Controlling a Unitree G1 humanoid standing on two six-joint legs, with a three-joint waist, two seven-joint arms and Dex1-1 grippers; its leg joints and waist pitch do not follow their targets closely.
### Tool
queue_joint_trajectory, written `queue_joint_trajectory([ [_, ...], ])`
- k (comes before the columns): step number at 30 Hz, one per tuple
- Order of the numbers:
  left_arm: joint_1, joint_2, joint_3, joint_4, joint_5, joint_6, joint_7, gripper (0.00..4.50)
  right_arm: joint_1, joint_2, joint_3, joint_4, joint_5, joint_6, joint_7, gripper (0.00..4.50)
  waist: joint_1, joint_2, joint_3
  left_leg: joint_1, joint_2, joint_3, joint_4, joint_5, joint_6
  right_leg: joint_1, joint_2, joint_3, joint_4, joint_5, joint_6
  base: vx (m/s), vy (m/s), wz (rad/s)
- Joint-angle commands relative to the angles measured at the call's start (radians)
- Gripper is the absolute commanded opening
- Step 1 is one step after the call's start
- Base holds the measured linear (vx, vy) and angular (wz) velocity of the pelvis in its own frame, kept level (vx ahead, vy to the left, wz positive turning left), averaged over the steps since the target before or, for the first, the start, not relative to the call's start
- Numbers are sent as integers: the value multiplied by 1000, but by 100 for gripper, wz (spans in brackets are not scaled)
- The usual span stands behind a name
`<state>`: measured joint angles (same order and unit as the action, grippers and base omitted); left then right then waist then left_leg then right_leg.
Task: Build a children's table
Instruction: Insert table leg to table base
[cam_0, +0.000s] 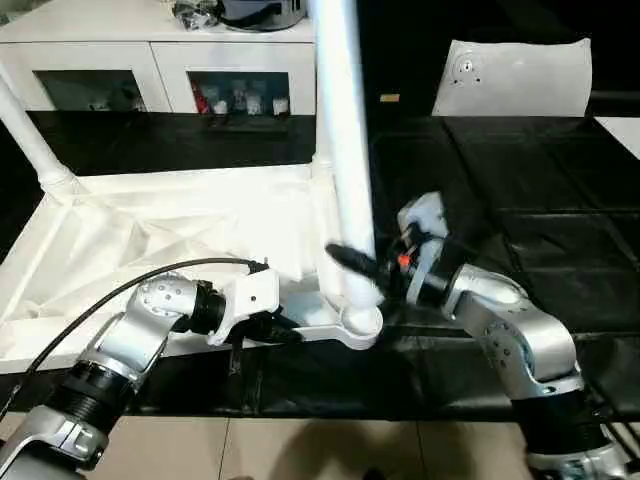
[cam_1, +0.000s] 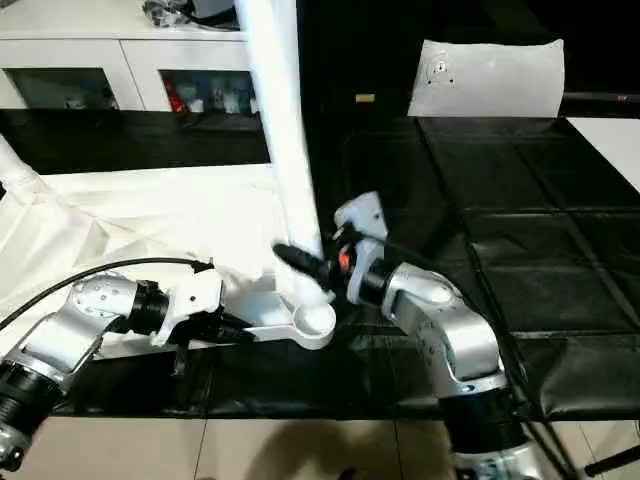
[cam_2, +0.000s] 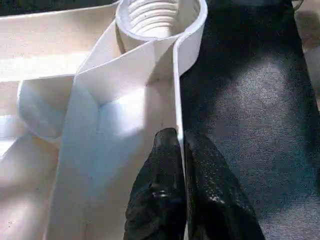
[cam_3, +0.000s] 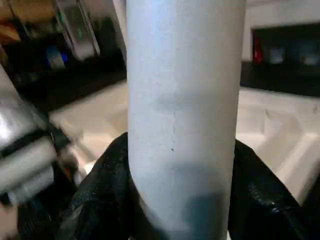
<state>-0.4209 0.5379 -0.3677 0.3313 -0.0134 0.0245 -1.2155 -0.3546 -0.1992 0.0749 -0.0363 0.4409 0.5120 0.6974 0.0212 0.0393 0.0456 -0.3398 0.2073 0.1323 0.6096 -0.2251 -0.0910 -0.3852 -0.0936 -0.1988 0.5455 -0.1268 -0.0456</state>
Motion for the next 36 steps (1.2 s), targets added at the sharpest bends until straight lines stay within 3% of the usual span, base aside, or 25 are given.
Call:
queue_joint_trajectory([
  [1,7,3,-11,10,38,-32,25,0,2,9,-24,-22,23,-22,-3,189,1,-5,-66,-6,29,5,-77,-143,42,60,-74,74,-59,-390,-42,0,0,0],
  [5,6,-12,6,30,38,-58,61,0,46,26,-4,-5,-15,-106,-2,189,8,-7,-61,1,24,11,-78,-190,31,55,-75,69,-76,-482,-5,0,0,0],
  [7,0,-22,16,42,40,-57,87,0,72,39,-1,-5,-5,-107,0,189,4,-9,-60,3,22,9,-78,-225,26,54,-73,63,-84,-526,18,0,0,0],
  [12,12,-16,12,38,30,-57,70,0,97,99,-53,45,43,-140,-17,189,-1,-4,-59,6,19,7,-77,-262,27,50,-73,58,-94,-567,36,0,0,0],
  [23,22,-10,8,45,28,-44,59,0,134,146,-81,213,29,-244,-4,189,3,-6,-62,1,23,8,-82,-226,36,52,-73,69,-82,-502,-11,0,0,0],
  [34,12,-7,7,59,36,-42,62,0,199,130,-81,246,11,-299,29,189,-4,-8,-55,7,15,10,-79,-286,34,47,-69,59,-100,-598,29,0,0,0],
  [36,7,-10,8,65,40,-43,66,0,216,124,-81,249,12,-313,40,189,-4,-4,-56,10,14,10,-77,-288,34,46,-70,58,-103,-607,36,0,0,0],
])
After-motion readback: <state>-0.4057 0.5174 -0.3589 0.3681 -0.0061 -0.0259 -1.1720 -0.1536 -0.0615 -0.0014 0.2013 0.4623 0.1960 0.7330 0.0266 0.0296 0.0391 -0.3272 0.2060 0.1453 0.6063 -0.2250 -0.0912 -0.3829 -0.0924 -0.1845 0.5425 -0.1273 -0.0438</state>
